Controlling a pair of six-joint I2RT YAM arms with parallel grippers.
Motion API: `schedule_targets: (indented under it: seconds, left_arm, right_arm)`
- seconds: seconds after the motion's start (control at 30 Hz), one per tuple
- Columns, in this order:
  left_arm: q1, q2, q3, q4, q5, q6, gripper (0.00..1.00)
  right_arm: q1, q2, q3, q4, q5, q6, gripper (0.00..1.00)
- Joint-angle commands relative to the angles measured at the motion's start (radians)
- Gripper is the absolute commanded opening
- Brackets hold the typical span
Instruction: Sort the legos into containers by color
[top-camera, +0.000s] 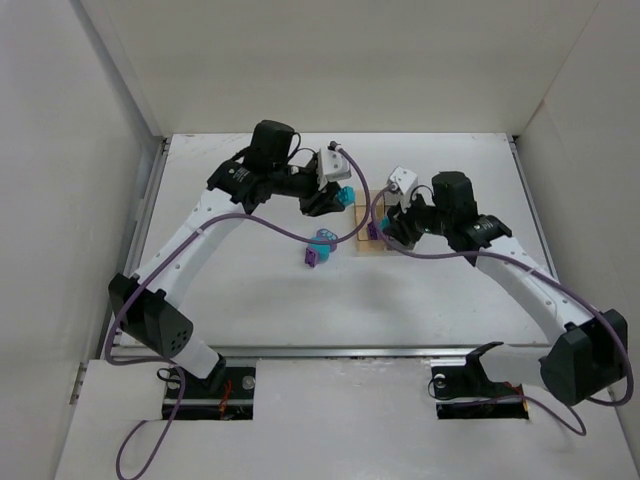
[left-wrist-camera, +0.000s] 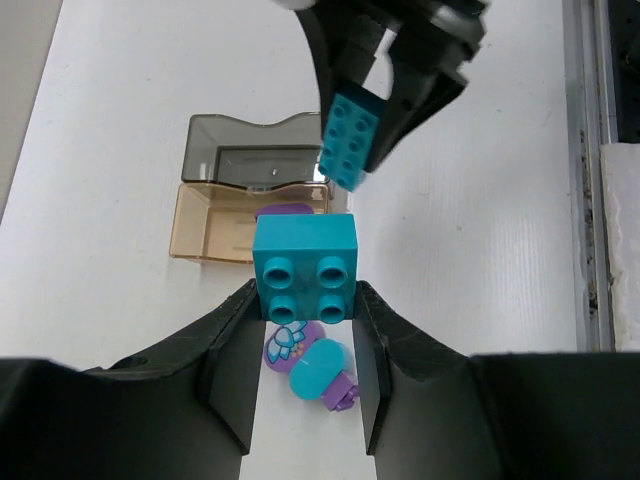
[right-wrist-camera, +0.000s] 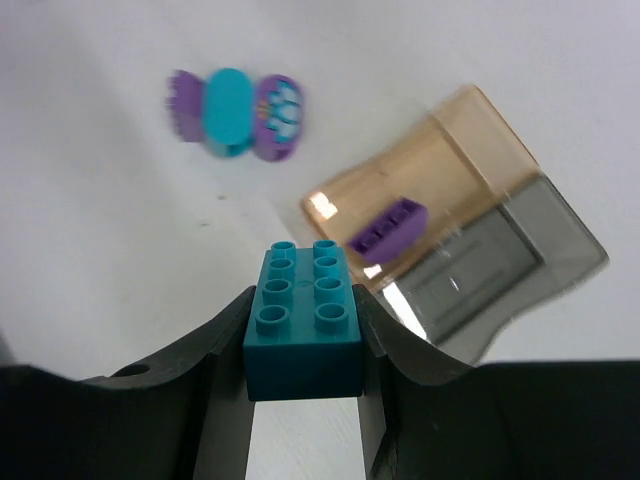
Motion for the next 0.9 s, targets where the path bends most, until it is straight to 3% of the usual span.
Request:
schedule_targets:
  seconds: [0.0, 0.1, 0.17, 0.33, 0.5, 0.63, 0.7, 0.73, 0.87]
  left_arm:
    - [-0.001, -0.053, -0.04, 0.051, 0.001, -0.054, 0.0]
    - [-0.001, -0.062, -0.061, 0.074, -0.019, -0.085, 0.0]
    - [-0.001, -0.062, -0.061, 0.083, -0.028, -0.095, 0.0]
    - [-0.001, -0.083, -0.084, 0.083, -0.067, -0.108, 0.0]
    - [-0.001, -0.111, -0.12, 0.083, -0.067, -0.108, 0.0]
    - [-0.001, -0.111, -0.129, 0.083, -0.067, -0.108, 0.0]
    - [-0.001, -0.111, -0.129, 0.083, -0.056, -0.108, 0.0]
    - [-0.001, -0.111, -0.129, 0.083, -0.047, -0.108, 0.0]
    - [-0.001, -0.111, -0.129, 0.083, -0.047, -0.108, 0.0]
  right_arm:
    - [-0.02, 0.031, -0.023, 0.184, 0.314, 0.17, 0.0]
    - [-0.03, 0.168, 0.033, 0.166, 0.475, 0.236, 0.0]
    - [-0.03, 0.269, 0.098, 0.146, 0.55, 0.275, 0.09]
    - [-0.041, 0.409, 0.188, 0.097, 0.614, 0.319, 0.16]
    - [-0.041, 0.432, 0.209, 0.078, 0.614, 0.351, 0.58]
    - [-0.041, 0.363, 0.218, 0.09, 0.604, 0.365, 0.62]
    - [-0.041, 0.322, 0.209, 0.1, 0.549, 0.348, 0.79]
    - [-0.041, 0.3, 0.209, 0.1, 0.529, 0.337, 1.0]
    - [-0.041, 0.17, 0.199, 0.091, 0.456, 0.258, 1.0]
